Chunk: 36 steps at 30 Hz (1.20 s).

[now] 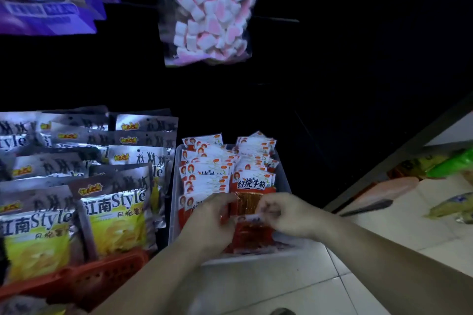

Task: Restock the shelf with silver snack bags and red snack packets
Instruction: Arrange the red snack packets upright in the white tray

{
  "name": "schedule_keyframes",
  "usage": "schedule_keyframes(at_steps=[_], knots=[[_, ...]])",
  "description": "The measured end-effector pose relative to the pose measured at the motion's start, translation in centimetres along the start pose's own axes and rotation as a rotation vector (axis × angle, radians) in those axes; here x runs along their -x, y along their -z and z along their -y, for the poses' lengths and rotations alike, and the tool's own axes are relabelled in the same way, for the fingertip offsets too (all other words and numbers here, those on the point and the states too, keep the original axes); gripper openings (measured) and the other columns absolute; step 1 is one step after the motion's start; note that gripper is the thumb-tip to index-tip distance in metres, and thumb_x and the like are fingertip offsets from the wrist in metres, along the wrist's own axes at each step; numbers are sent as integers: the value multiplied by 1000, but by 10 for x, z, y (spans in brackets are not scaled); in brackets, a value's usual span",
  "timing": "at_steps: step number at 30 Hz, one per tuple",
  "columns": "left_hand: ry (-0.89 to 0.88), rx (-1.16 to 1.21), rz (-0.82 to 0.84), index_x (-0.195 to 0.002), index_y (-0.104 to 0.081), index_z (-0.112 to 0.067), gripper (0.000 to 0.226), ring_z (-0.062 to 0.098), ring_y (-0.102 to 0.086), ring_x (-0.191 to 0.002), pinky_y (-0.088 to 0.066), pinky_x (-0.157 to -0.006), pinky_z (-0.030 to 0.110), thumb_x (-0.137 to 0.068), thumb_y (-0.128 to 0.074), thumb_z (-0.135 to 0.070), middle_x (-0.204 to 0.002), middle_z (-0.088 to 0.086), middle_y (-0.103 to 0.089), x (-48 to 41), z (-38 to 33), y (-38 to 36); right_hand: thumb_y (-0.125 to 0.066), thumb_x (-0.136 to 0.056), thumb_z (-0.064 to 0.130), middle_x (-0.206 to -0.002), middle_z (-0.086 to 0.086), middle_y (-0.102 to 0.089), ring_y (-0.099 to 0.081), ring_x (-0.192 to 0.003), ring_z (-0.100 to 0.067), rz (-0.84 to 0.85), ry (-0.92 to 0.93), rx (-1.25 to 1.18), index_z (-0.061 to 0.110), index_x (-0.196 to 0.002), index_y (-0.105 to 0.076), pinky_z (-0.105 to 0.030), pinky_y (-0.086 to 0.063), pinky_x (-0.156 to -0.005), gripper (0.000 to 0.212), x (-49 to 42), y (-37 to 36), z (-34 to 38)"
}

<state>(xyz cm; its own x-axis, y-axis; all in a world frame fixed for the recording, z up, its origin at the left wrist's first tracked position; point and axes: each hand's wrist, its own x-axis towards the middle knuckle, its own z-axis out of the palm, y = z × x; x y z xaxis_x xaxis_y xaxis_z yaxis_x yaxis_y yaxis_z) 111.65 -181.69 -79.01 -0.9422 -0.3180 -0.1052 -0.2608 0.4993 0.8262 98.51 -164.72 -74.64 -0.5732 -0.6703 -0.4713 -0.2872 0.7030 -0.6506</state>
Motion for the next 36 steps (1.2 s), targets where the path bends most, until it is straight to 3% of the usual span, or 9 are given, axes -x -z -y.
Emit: schedule_keyframes(at_steps=[3, 5, 9, 15, 22, 25, 29, 32, 36], knots=[[19, 19, 151, -125, -70, -31, 42, -3, -61, -110, -42, -98, 6, -92, -60, -6, -118, -21, -67, -3, 1, -11, -61, -97, 8, -95, 7, -68, -61, -91, -5, 173, -59, 58, 22, -99, -71, -13, -47, -76, 17, 4, -3, 5], [87, 97, 262, -110, -75, -35, 48, 1, -67, -102, -50, -95, 15, -89, -54, 2, -103, -18, -75, -5, 1, -18, -67, -92, 15, -89, 6, -68, -60, -86, -7, 208, -111, 53, 18, -94, -77, -20, -47, -75, 10, 1, 5, 7], [196, 186, 340, -94, -79, -27, 47, 8, -71, -88, -50, -69, 12, -90, -47, 8, -87, -4, -79, -8, 1, -20, -68, -94, 22, -90, 4, -71, -64, -88, -8, -140, -26, 124, 20, -82, -71, -38, -57, -89, 12, -26, 26, 5], [93, 197, 150, -92, -71, -51, 43, -6, -66, -98, -51, -93, 18, -95, -58, -10, -103, -18, -75, -14, 11, -29, -69, -95, 33, -148, -1, -52, -54, -132, -24, -277, -61, 499, 27, -146, -48, -39, -52, -102, 55, -67, 20, 4], [45, 195, 258, -110, -77, -27, 25, -9, -65, -88, -45, -80, 9, -94, -61, -15, -95, -17, -75, -18, 24, -42, -69, -92, 26, -106, 8, -56, -55, -111, -17, -485, 51, 572, 28, -92, -63, -28, -42, -75, 6, -83, 11, -21], [89, 194, 248, -105, -77, -31, 27, -6, -66, -84, -46, -74, 10, -95, -60, -12, -94, -14, -75, -18, 25, -38, -66, -95, 27, -108, 9, -61, -53, -113, -15, -471, 104, 585, 25, -98, -76, -30, -48, -84, 11, -75, 15, -29], [90, 226, 72, -102, -70, -44, 34, 13, -72, -92, -58, -84, 25, -93, -63, -12, -102, -14, -73, -20, 18, -28, -69, -89, 18, -90, 10, -66, -63, -88, -11, -536, 112, 314, 20, -83, -72, -35, -55, -72, 8, -52, 31, -15], [-40, 276, -93, -129, -63, -42, 48, -2, -60, -113, -51, -95, 17, -88, -75, -22, -122, -25, -60, -17, -2, -18, -65, -90, 16, -71, -4, -60, -60, -65, -17, -510, 20, -136, 11, -81, -61, -33, -51, -57, 11, -30, 38, 22], [-147, 319, -77, -146, -46, -50, 75, -5, -53, -126, -50, -103, 26, -83, -80, -27, -135, -27, -56, -9, -33, -11, -69, -97, 28, -87, -20, -70, -73, -65, -33, -323, -62, -546, 3, -98, -63, -38, -59, -51, 25, 8, 37, 73]])
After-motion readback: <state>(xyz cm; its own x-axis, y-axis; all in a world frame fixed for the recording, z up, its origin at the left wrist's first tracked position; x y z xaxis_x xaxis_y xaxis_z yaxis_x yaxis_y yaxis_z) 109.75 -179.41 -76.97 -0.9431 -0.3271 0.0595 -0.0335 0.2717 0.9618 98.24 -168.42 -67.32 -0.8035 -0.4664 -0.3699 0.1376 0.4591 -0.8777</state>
